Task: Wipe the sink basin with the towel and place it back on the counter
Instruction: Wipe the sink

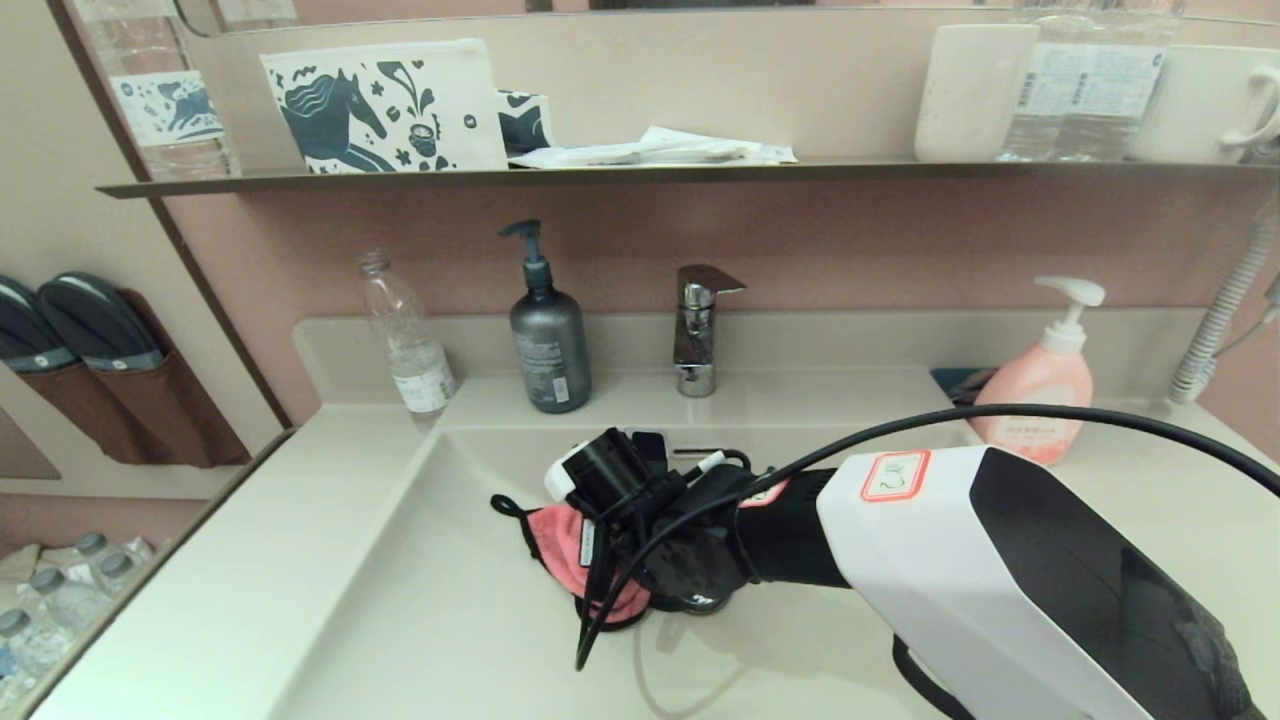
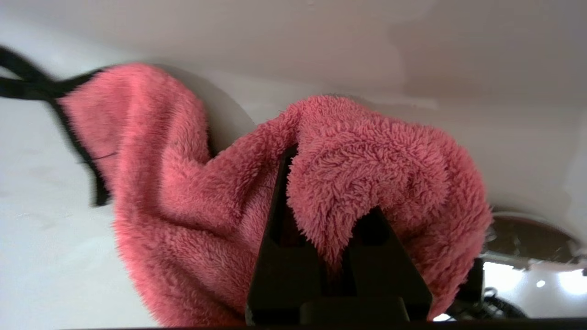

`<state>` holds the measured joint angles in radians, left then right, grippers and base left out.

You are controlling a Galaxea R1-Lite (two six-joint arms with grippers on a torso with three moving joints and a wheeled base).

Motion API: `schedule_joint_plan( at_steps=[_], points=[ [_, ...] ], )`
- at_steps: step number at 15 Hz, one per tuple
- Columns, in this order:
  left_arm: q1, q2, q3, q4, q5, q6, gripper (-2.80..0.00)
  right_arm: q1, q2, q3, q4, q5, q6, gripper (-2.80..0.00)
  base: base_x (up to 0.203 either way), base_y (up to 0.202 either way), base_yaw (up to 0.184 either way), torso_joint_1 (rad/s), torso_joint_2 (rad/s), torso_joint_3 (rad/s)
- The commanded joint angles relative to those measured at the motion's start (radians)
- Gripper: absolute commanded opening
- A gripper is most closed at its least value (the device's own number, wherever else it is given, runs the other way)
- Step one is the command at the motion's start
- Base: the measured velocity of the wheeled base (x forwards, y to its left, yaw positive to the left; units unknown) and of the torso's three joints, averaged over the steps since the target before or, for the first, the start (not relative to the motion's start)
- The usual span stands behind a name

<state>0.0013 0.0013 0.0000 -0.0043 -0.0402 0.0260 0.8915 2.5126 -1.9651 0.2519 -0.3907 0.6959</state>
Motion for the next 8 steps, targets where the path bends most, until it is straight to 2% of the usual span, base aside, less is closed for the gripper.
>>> schedule_joint_plan(
  at_steps=[1, 4, 8],
  points=[
    [0.000, 0.000, 0.000, 0.000, -0.001, 0.000, -2.80, -0.013, 0.009, 0.002, 0.009, -0.030, -0.007, -2.80, 0.000, 0.000, 0.000, 0.000, 0.00, 0.000],
    [0.000, 0.000, 0.000, 0.000, 0.000, 0.000, -2.80, -0.040, 0.009, 0.019, 0.054, -0.121, -0.056, -2.80, 0.000, 0.000, 0.000, 0.000, 0.00, 0.000],
    [0.000, 0.000, 0.000, 0.000, 0.000, 0.000, -2.80, -0.073, -0.012, 0.060, 0.154, -0.180, -0.053, -2.80, 0.000, 0.000, 0.000, 0.000, 0.00, 0.000]
  ],
)
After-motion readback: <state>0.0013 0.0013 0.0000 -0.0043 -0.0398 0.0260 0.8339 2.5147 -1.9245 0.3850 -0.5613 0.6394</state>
